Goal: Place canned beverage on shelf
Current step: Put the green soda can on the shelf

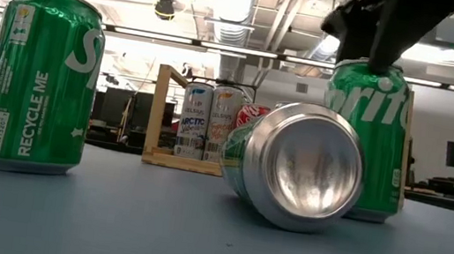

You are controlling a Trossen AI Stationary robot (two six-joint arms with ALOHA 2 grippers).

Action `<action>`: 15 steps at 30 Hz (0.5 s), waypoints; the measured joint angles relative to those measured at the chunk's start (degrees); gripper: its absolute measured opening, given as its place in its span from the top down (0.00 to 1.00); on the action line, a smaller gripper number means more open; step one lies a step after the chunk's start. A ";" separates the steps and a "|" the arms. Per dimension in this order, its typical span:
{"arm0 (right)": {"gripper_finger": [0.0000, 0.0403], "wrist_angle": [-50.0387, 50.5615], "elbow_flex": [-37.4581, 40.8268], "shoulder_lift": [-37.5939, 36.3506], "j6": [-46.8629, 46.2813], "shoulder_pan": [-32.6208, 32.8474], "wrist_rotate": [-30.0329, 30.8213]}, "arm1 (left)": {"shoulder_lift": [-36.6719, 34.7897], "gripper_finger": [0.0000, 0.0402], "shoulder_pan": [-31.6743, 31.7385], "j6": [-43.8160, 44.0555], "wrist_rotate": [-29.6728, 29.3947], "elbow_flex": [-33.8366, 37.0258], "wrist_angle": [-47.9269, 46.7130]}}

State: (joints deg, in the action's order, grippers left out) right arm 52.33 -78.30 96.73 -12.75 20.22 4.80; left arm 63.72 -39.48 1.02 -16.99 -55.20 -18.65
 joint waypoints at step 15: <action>0.29 1.09 0.20 -6.28 -17.31 -1.76 -0.75 | 0.00 0.35 0.00 -1.93 3.16 0.00 2.78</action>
State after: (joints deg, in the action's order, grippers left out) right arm 53.42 -78.11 90.45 -30.06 18.46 4.05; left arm 63.72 -39.48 -0.91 -13.82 -55.20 -15.87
